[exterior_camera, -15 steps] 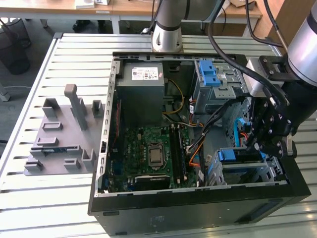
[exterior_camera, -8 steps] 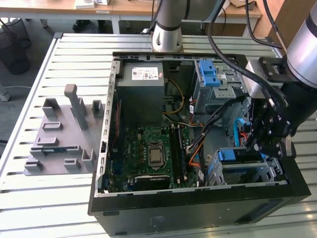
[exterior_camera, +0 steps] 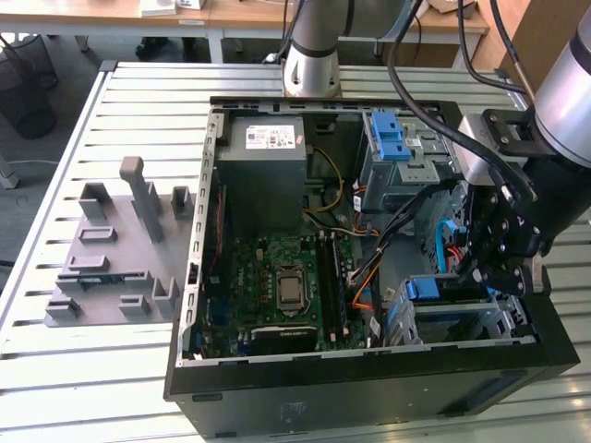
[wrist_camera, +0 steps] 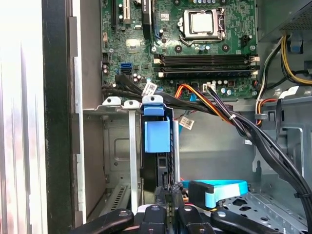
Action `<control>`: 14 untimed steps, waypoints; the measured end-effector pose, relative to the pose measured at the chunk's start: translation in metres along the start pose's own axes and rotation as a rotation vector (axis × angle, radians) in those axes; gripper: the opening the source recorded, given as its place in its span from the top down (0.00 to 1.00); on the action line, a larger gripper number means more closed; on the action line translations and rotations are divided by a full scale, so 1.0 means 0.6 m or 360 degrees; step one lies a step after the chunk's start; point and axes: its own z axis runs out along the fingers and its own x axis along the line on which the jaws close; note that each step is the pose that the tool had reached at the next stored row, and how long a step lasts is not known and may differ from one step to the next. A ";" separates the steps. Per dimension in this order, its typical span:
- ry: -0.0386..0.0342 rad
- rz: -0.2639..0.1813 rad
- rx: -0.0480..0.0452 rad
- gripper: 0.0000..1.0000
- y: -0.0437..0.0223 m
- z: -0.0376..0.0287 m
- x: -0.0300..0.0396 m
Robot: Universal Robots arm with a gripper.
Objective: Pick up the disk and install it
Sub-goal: 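Insert the first disk wire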
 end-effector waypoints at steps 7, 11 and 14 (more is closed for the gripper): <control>0.0000 0.0001 -0.0002 0.84 -0.001 0.001 0.000; -0.0001 0.0001 -0.0002 0.77 -0.001 0.001 0.000; -0.0001 0.0001 -0.0002 0.77 -0.001 -0.002 0.000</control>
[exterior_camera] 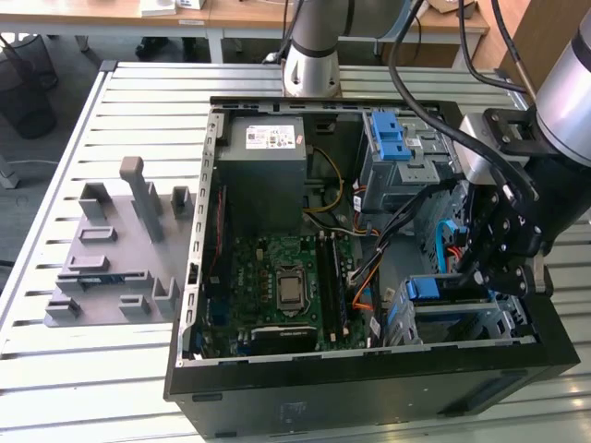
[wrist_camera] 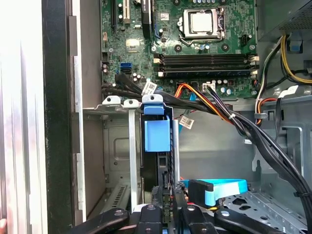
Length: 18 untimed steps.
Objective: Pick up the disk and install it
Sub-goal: 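Insert the first disk wire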
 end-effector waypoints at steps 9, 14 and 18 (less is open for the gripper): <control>-0.0004 0.0000 -0.0002 0.77 0.000 -0.014 0.000; -0.0004 0.0000 -0.0002 0.89 0.000 -0.015 0.000; -0.0003 0.0000 -0.0002 0.89 0.000 -0.016 0.000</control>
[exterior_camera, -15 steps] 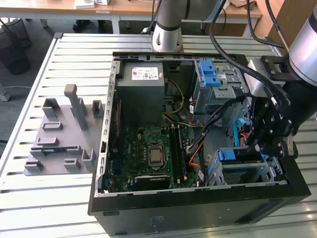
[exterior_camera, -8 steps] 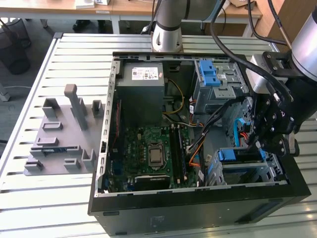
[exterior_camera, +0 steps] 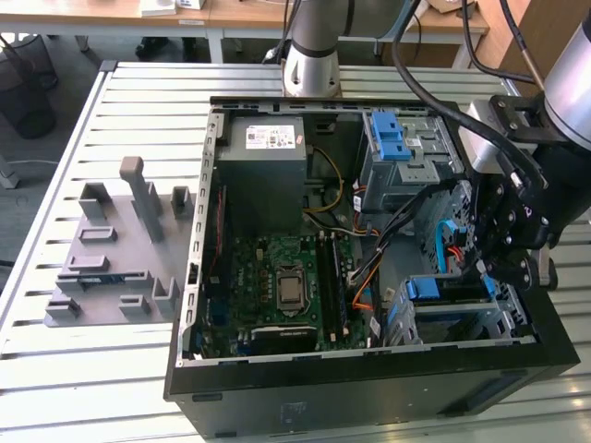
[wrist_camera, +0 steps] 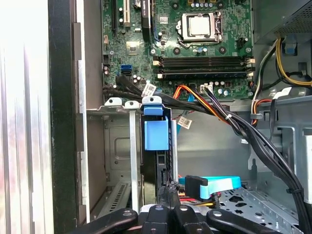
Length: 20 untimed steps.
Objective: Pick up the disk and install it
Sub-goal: 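Insert the second disk wire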
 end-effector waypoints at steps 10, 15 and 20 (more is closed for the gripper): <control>0.0001 0.0000 0.0000 0.89 0.004 -0.003 0.001; 0.0000 0.0000 0.0000 0.89 0.004 -0.009 0.002; 0.0000 0.0000 0.0000 0.89 0.005 -0.027 0.001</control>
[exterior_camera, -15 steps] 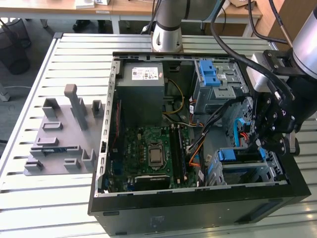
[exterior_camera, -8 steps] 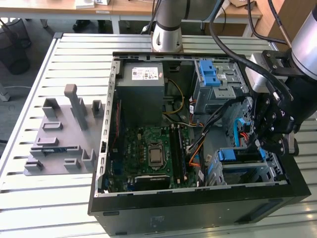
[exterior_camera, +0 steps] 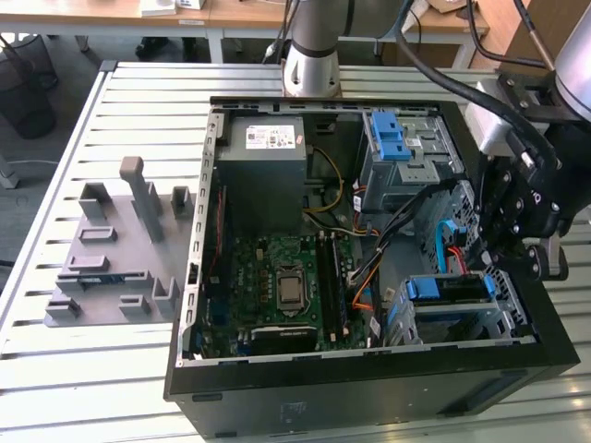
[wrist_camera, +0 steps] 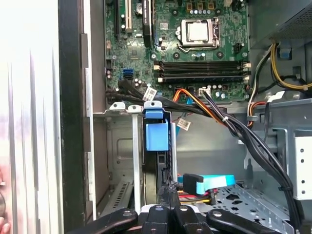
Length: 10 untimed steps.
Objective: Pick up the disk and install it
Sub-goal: 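Insert the second disk wire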
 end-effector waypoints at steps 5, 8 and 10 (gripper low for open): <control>0.0000 0.0000 0.0000 0.89 0.001 -0.013 0.000; 0.0000 0.0000 0.0000 0.89 0.009 -0.013 0.000; 0.0000 0.0000 0.0000 0.89 0.015 -0.014 0.001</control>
